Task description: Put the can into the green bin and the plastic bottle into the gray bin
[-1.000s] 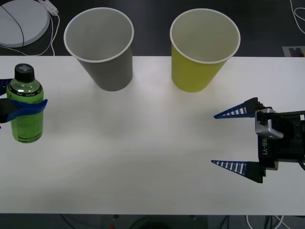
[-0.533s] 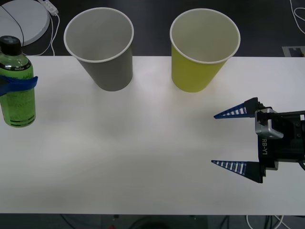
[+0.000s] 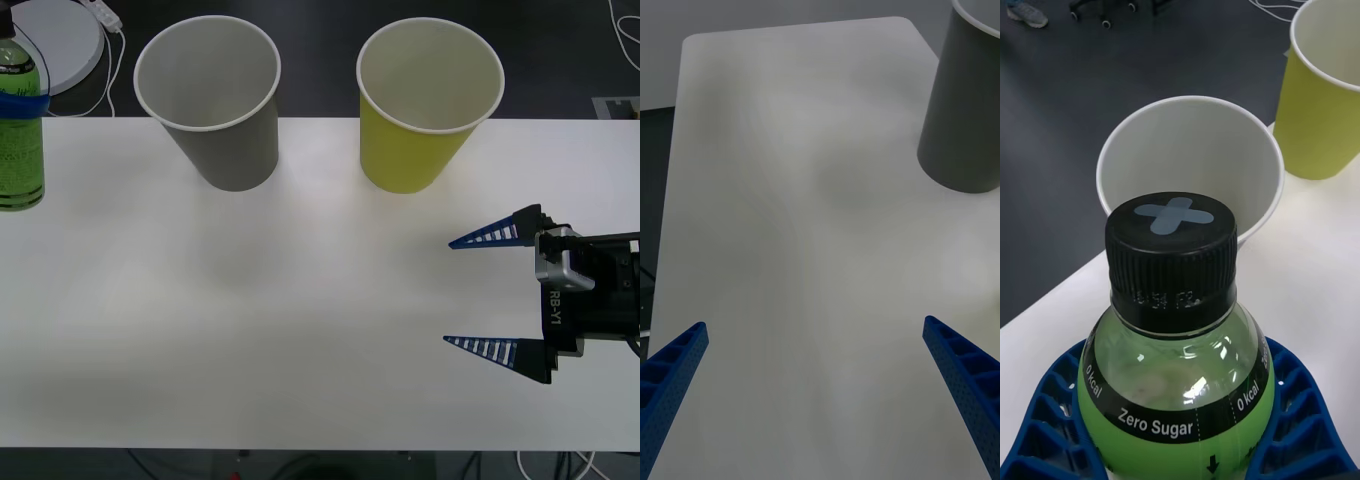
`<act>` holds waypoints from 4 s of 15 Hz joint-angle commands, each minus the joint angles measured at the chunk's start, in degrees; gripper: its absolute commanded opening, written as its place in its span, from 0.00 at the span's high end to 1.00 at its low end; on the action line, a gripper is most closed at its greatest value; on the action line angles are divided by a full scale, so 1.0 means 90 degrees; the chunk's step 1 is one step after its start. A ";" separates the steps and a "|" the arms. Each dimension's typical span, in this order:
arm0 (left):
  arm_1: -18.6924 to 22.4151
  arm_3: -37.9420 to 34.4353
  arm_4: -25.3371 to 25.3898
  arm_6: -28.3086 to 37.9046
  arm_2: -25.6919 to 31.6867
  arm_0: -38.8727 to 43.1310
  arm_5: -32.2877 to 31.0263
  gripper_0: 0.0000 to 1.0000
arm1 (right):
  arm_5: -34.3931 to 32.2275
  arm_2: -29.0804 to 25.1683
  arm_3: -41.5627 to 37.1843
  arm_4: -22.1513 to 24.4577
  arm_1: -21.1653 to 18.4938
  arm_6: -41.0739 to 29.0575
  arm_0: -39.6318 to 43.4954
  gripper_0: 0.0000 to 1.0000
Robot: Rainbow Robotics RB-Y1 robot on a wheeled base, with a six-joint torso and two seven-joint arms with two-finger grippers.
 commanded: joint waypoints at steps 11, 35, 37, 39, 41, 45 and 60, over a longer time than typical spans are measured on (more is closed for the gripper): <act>0.0629 0.1979 0.1174 -0.0400 -0.2845 -0.4110 -0.1602 1.00 | 0.0000 0.0000 0.0000 0.0000 0.0000 0.0000 0.0000 0.00; -0.2681 0.5475 -0.0984 -0.0195 -0.6976 -0.9637 -0.2627 1.00 | 0.0000 0.0000 0.0000 0.0000 0.0000 0.0000 0.0000 0.00; -0.2848 0.5690 -0.1052 -0.0214 -0.6976 -0.9696 -0.2530 1.00 | 0.0000 0.0000 0.0000 0.0000 0.0000 0.0000 0.0000 0.00; -0.3023 0.5914 -0.1101 -0.0283 -0.6976 -0.9715 -0.2412 1.00 | 0.0000 0.0000 0.0000 0.0000 0.0000 0.0000 0.0000 0.00; -0.3189 0.6090 -0.1150 -0.0292 -0.6976 -0.9735 -0.2276 1.00 | 0.0000 0.0000 0.0000 0.0000 0.0000 0.0000 0.0000 0.00; -0.3473 0.6393 -0.1189 -0.0361 -0.6976 -0.9754 -0.2051 1.00 | 0.0000 0.0000 0.0000 0.0000 0.0000 0.0000 0.0000 0.00; -0.3785 0.6608 -0.1394 -0.0497 -0.6986 -0.9754 -0.1866 0.00 | 0.0000 0.0000 0.0000 0.0000 0.0000 0.0000 0.0000 0.00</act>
